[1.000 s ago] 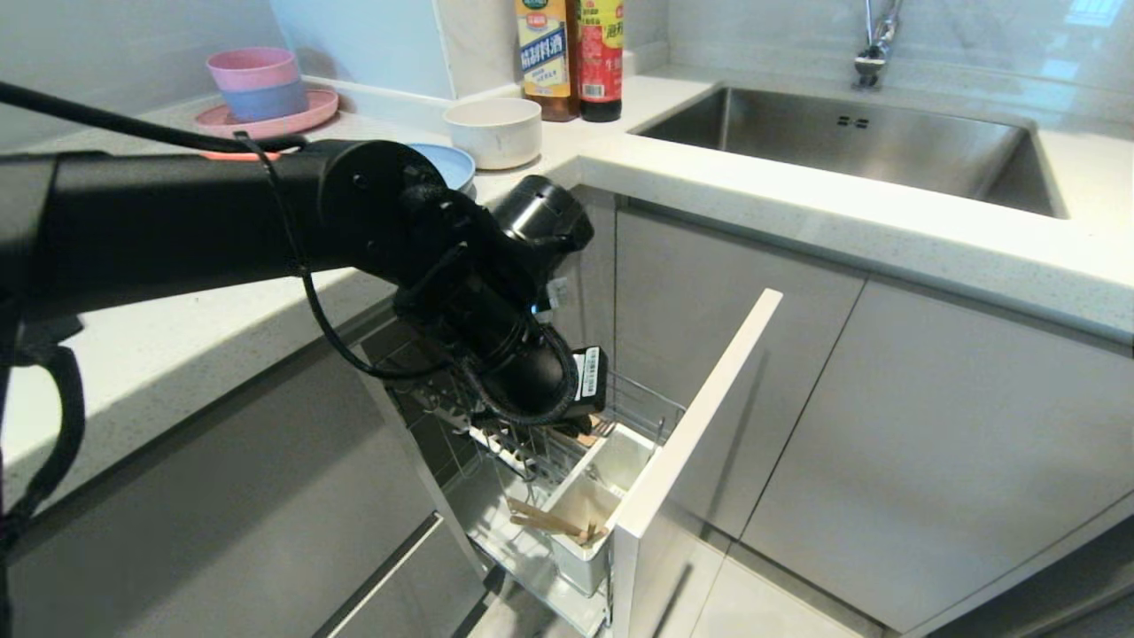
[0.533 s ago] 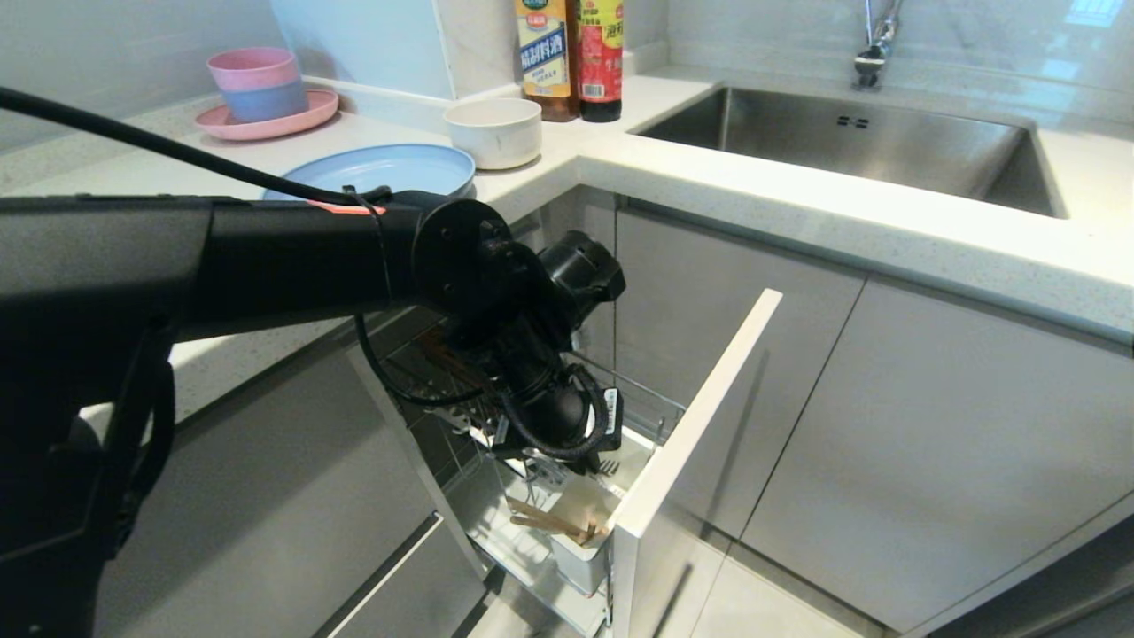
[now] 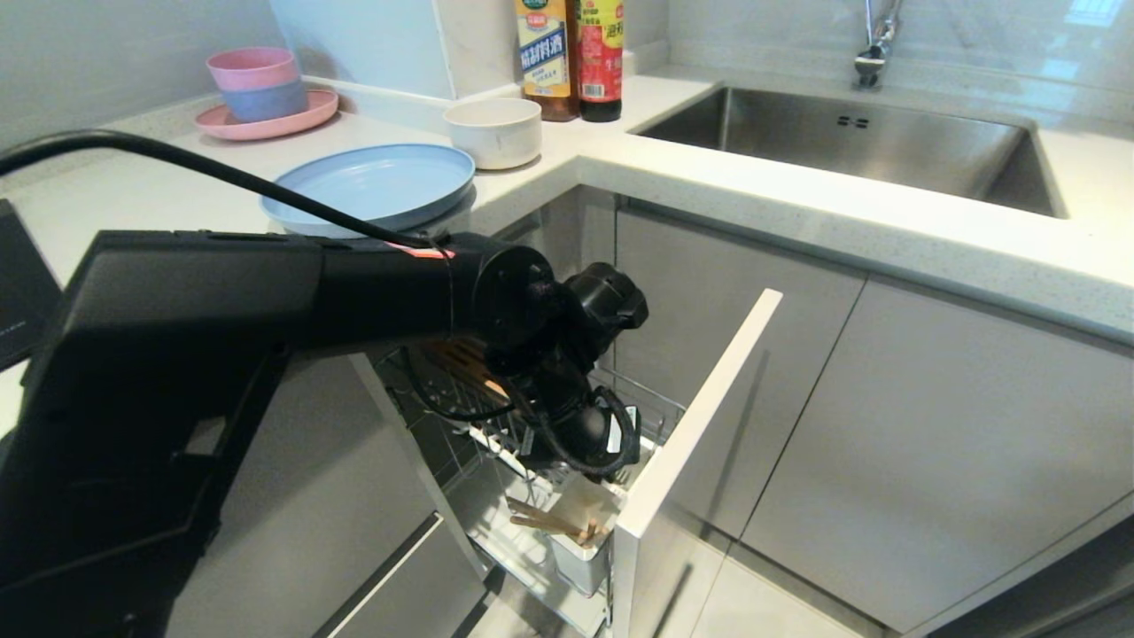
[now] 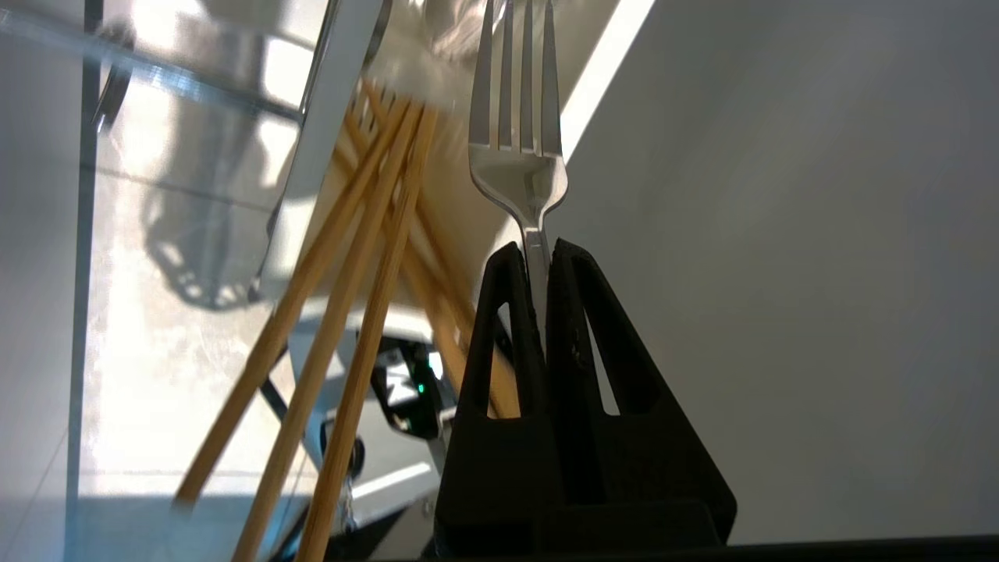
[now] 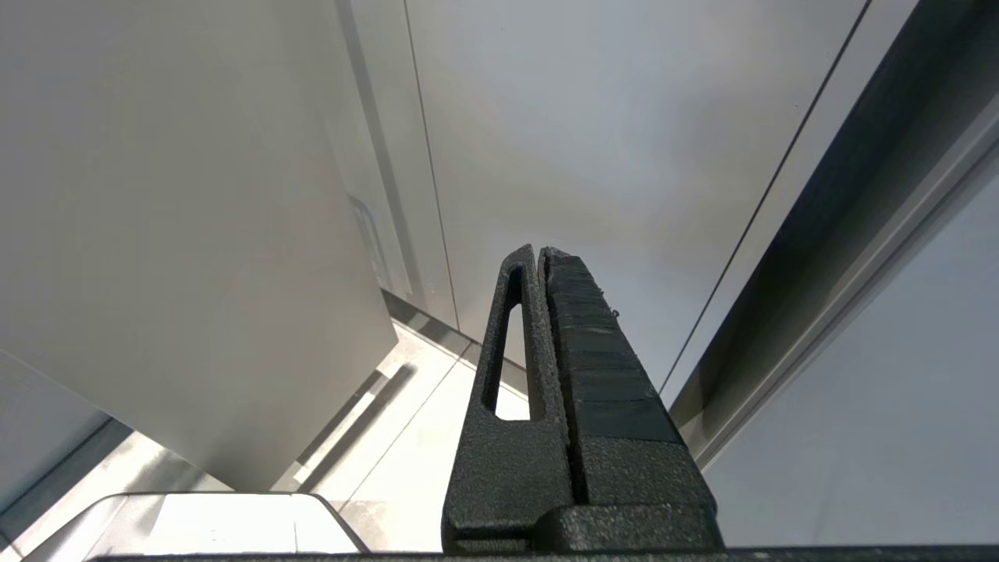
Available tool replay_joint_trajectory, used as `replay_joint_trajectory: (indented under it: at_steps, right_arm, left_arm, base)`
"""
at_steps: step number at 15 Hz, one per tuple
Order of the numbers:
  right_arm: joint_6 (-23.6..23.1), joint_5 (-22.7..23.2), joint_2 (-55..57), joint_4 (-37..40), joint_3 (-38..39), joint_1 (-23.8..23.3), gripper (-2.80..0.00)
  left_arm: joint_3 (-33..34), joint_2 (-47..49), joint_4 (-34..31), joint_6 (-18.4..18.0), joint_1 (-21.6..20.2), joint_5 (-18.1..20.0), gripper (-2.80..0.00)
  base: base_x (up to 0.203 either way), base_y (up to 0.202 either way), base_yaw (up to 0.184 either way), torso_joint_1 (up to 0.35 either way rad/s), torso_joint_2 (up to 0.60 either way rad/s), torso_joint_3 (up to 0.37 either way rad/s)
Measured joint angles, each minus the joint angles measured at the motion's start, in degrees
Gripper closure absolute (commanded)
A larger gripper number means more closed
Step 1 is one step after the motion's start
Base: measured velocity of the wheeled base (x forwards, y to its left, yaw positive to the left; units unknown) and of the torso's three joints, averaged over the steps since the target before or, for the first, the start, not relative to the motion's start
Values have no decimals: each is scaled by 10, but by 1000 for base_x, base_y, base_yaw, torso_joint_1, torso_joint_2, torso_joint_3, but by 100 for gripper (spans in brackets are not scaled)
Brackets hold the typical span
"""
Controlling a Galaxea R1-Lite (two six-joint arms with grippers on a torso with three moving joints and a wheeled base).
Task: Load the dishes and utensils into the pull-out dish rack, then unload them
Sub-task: Pick up the fork and place it in the cupboard
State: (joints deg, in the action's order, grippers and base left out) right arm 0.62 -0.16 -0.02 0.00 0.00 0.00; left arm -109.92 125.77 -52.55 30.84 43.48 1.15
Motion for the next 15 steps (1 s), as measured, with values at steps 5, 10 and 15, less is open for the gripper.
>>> replay_joint_trajectory:
  at_steps: [5,10,15]
  right_arm:
    - [0,0,0,0,0,0,0]
    - [0,0,0,0,0,0,0]
    - [0,0,0,0,0,0,0]
  left_arm:
    - [-1,30,43,-3,-8,-11,0]
    - [-10,56,66,-13,-13,-13,0]
    - [-11,72,81,-19,-18,-13,0]
  base:
    - [0,0,0,0,0,0]
    - [0,0,0,0,0,0]
    - [0,0,0,0,0,0]
